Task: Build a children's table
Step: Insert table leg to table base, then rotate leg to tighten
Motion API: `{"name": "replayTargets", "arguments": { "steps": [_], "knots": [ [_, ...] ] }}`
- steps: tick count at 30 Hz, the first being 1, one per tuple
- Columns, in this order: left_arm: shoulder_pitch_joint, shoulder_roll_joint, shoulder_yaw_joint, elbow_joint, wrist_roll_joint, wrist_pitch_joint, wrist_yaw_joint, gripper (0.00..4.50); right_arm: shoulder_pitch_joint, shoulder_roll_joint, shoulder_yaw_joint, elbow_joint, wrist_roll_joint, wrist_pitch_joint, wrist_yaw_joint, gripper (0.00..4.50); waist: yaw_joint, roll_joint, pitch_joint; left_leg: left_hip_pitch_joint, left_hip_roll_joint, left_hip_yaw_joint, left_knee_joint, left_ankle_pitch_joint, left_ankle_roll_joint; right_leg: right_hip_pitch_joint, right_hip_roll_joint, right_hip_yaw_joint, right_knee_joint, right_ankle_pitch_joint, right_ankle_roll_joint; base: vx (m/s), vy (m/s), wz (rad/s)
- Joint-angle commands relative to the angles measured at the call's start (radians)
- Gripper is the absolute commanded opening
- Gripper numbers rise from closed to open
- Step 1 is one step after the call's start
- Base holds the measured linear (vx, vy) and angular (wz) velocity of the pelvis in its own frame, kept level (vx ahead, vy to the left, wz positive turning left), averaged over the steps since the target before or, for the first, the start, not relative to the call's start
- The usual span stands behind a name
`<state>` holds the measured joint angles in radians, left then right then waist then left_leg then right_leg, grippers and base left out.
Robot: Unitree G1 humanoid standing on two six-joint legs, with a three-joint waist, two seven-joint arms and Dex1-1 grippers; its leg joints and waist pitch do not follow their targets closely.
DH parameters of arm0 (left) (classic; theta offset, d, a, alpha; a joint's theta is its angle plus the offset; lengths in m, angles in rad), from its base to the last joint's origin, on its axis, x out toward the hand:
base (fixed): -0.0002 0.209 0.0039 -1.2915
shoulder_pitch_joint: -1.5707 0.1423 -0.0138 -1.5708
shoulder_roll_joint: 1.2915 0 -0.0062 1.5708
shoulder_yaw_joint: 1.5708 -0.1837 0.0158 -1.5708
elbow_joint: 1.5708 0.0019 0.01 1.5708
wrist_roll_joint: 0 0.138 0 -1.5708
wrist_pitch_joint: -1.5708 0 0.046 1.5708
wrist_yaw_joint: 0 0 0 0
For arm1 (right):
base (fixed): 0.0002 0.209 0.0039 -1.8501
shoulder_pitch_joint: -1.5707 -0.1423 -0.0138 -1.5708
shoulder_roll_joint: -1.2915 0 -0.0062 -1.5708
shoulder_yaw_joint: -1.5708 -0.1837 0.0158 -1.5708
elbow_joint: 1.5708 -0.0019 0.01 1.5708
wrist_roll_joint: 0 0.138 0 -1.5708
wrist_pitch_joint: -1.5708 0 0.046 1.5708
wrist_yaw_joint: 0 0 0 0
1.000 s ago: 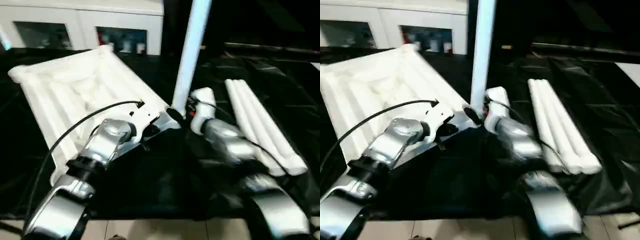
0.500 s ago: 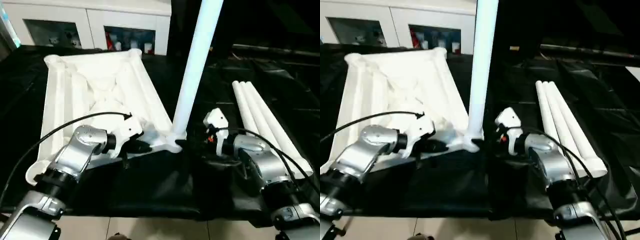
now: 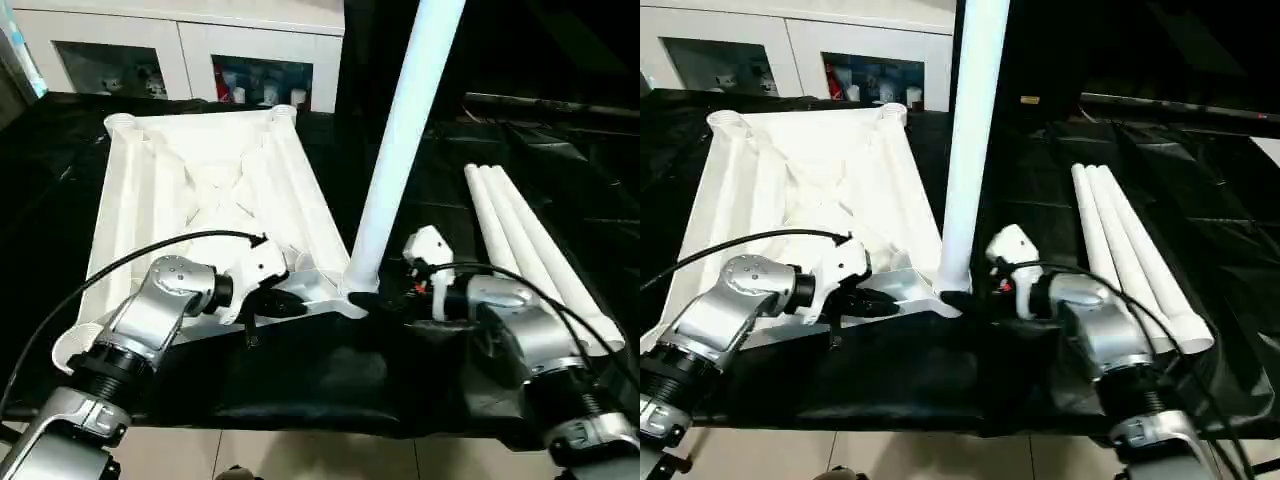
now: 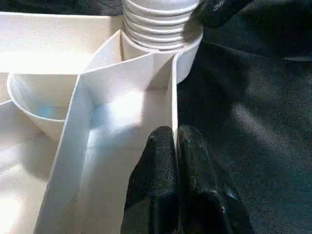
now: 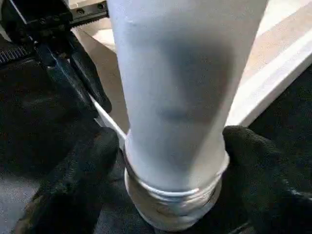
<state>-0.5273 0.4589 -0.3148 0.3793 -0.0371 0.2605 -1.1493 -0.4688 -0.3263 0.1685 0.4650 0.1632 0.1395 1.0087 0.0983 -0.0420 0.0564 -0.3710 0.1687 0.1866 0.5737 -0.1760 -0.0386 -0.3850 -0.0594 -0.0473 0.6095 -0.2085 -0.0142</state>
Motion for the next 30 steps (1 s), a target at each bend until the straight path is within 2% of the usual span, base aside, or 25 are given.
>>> {"name": "replayTargets", "arguments": {
  "steps": [1, 7, 19, 23, 25, 29, 30],
  "knots": [
    [-0.002, -0.022, -0.015, -0.014, -0.014, -0.028, -0.015, 0.00, -0.017, -0.003, 0.007, 0.023, -0.009, -0.020, 0.003, 3.32, -0.001, 0.008, -0.064, 0.022, 0.070, -0.023, -0.059, -0.134, 0.036, 0.043, -0.092, 0.049, -0.055, -0.021, -0.261, 0.000, 0.000, 0.00],
    [0.009, -0.036, -0.006, 0.005, -0.014, -0.044, 0.000, 0.00, -0.038, 0.015, 0.016, 0.071, -0.026, -0.056, 0.000, 2.85, -0.001, 0.003, -0.063, 0.020, 0.069, -0.023, -0.057, -0.141, 0.038, 0.043, -0.094, 0.049, -0.057, -0.056, -0.255, 0.000, 0.000, 0.00],
    [0.022, -0.034, -0.019, 0.034, 0.001, -0.046, -0.005, 0.00, -0.045, 0.026, 0.013, 0.116, -0.037, -0.086, 0.001, 2.76, -0.005, 0.003, -0.063, 0.019, 0.068, -0.022, -0.055, -0.142, 0.042, 0.041, -0.093, 0.049, -0.056, -0.062, -0.254, 0.000, 0.000, 0.00],
    [0.012, -0.050, -0.007, 0.056, 0.005, -0.031, 0.021, 0.00, -0.038, 0.056, -0.012, 0.138, -0.029, -0.078, -0.067, 2.76, -0.008, 0.003, -0.062, 0.021, 0.069, -0.023, -0.058, -0.167, 0.028, 0.040, -0.094, 0.050, -0.060, -0.103, -0.248, 0.000, 0.000, 0.00],
    [0.003, -0.059, -0.003, 0.073, 0.014, -0.016, 0.048, 0.00, -0.037, 0.077, -0.030, 0.158, -0.029, -0.076, -0.122, 2.76, -0.012, 0.005, -0.059, 0.024, 0.069, -0.024, -0.061, -0.196, 0.012, 0.038, -0.095, 0.051, -0.065, -0.152, -0.243, 0.000, 0.000, 0.00],
    [-0.031, -0.111, 0.012, 0.133, 0.045, 0.017, 0.167, 0.00, -0.041, 0.153, -0.072, 0.246, -0.050, -0.088, -0.330, 2.75, -0.016, 0.006, -0.056, 0.026, 0.069, -0.026, -0.065, -0.236, -0.016, 0.033, -0.097, 0.052, -0.073, -0.229, -0.223, 0.000, 0.000, 0.00],
    [-0.036, -0.120, 0.014, 0.139, 0.049, 0.025, 0.184, 0.00, -0.044, 0.164, -0.077, 0.258, -0.054, -0.087, -0.362, 2.75, -0.017, 0.005, -0.056, 0.024, 0.068, -0.029, -0.067, -0.252, -0.024, 0.035, -0.098, 0.052, -0.075, -0.258, -0.214, 0.000, 0.000, 0.00]
  ]
}}
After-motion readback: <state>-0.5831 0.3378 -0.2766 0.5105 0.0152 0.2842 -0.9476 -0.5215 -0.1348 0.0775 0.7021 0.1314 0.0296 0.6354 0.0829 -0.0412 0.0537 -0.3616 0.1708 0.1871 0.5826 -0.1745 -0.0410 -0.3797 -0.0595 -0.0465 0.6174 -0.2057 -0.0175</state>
